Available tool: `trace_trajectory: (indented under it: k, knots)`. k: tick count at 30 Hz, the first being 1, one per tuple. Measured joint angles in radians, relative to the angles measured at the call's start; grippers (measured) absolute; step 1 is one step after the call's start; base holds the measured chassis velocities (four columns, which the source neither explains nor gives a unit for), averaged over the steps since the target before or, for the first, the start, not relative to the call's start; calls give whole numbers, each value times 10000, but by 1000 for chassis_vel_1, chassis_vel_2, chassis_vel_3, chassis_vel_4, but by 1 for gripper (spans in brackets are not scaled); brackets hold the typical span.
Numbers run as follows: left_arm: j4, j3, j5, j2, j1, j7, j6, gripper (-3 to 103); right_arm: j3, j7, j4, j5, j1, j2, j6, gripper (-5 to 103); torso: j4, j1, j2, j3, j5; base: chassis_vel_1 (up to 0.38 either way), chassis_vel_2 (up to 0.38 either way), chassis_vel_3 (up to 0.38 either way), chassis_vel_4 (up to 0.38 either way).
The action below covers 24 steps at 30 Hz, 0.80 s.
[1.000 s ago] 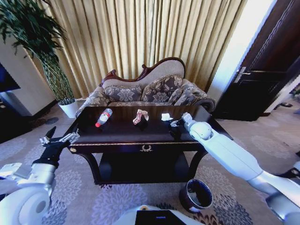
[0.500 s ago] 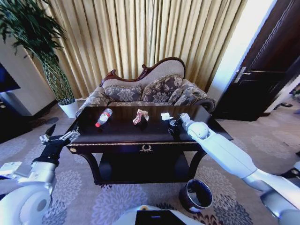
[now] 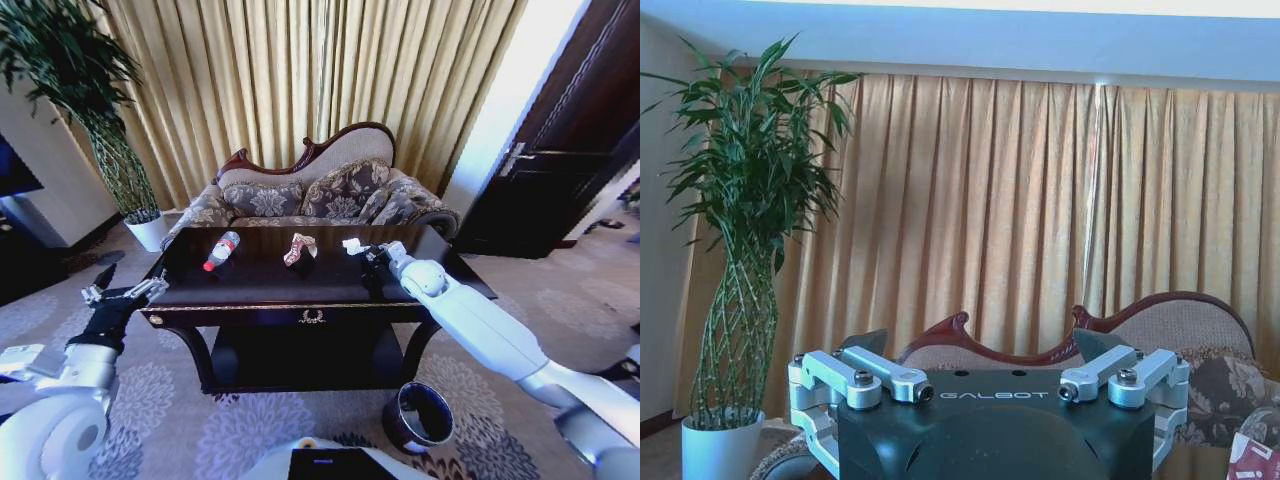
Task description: Move to the front of the table and place the trash on the table into the trash bin.
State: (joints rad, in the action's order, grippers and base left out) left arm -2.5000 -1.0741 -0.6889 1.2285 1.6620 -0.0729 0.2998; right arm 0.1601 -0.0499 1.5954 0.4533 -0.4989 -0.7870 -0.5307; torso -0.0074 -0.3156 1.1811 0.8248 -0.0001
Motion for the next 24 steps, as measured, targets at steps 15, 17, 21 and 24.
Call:
trace_trajectory:
  k: [15,17,21,24]
  knots:
    - [0,34,-2,10,13,-1,5,100,-349,-1,146,0,-378,40,167,0,0,0,0,0,1,0,0,0,0]
    - [0,36,-1,7,13,1,7,100,-367,0,156,10,-391,41,177,0,0,0,-1,0,0,0,0,0,0]
    - [0,37,-1,7,11,7,10,100,-451,-1,187,81,-489,35,244,0,0,0,-1,0,1,0,0,0,0]
    - [0,37,-1,12,12,12,12,100,-494,-16,207,88,-544,35,263,0,0,0,-1,0,1,0,0,0,0]
